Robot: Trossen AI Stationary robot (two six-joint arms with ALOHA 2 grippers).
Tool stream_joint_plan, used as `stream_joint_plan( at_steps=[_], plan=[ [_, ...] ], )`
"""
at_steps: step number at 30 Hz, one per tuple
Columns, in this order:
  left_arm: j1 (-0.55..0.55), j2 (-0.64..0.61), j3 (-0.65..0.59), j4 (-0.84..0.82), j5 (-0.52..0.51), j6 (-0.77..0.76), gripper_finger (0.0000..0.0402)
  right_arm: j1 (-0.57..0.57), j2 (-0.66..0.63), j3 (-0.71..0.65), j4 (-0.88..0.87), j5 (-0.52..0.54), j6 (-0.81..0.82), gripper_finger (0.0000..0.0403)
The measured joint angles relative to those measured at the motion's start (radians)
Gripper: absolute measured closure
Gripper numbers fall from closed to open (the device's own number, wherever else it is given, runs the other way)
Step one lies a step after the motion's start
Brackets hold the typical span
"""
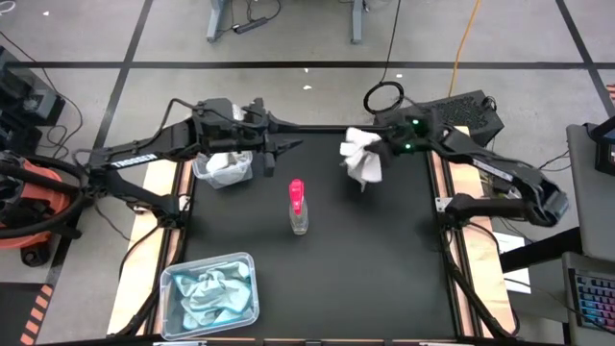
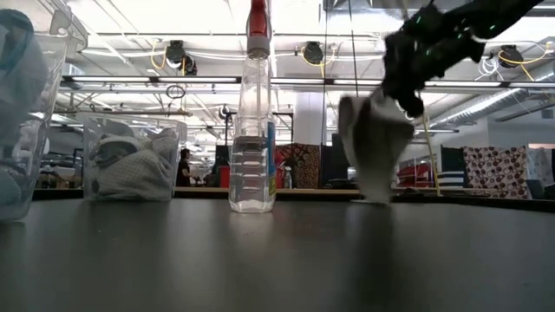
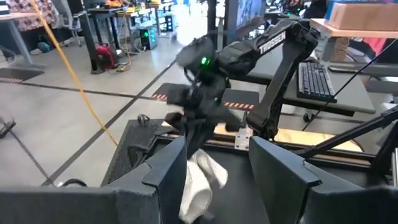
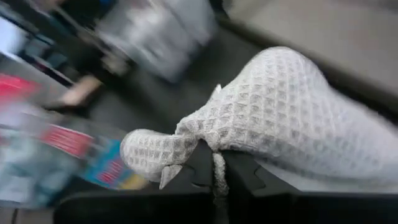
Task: Sort microfiber towel by color & place in baskets
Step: Put the gray towel into the top transparent bin
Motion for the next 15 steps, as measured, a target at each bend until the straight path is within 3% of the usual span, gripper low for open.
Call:
stream_joint_plan(
  at_steps=[6,15],
  plan=[
    [0.000,0.087,0.000,0.107,0.010,0.017,0.0198,0.057,-0.127,0.000,0.173,-0.059,0.064,0.0402],
    [0.002,0.205,0.000,0.301,-0.017,-0.011,0.0067,0.193,-0.186,0.109,0.265,-0.084,0.052,0.0403]
  ],
)
